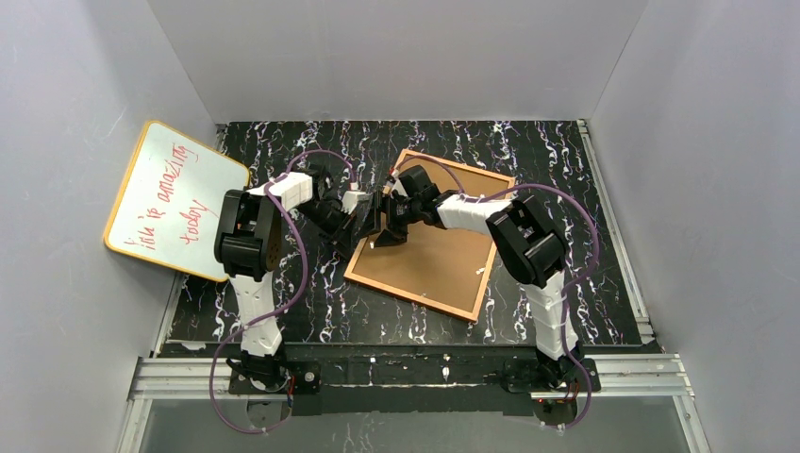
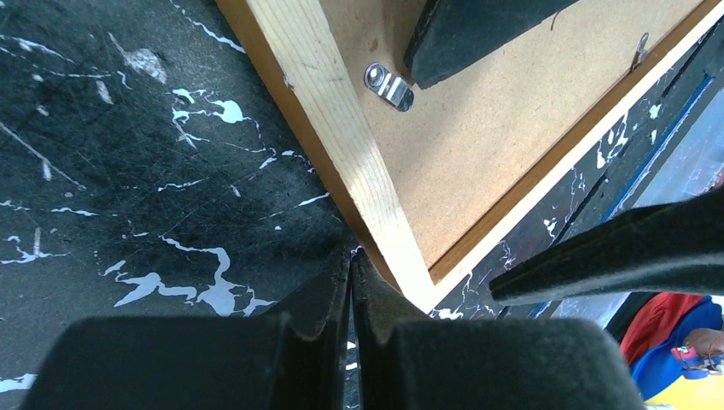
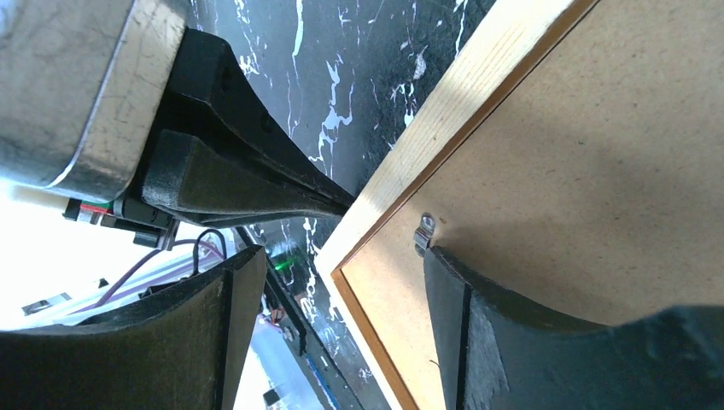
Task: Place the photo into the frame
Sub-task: Install the photo frame at the center of the board.
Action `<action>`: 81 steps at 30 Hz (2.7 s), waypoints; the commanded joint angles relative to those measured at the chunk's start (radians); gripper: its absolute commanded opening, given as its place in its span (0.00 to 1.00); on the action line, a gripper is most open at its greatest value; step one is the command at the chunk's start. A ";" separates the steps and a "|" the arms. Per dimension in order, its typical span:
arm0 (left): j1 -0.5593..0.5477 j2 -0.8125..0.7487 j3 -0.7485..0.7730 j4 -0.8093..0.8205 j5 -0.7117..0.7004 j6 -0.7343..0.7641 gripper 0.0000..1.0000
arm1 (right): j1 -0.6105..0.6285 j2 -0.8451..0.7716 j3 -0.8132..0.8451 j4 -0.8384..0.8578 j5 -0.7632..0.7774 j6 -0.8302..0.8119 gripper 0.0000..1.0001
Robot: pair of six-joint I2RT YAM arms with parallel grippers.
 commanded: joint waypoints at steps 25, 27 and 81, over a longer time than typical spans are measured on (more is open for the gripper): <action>-0.016 -0.031 -0.053 0.043 0.033 0.002 0.02 | 0.029 0.065 0.008 0.025 0.153 0.095 0.74; -0.018 -0.032 -0.057 0.043 0.032 0.003 0.02 | 0.030 0.066 0.007 0.031 0.172 0.097 0.74; -0.022 -0.101 -0.107 0.042 0.036 0.023 0.02 | 0.065 -0.038 0.028 0.104 0.330 0.171 0.68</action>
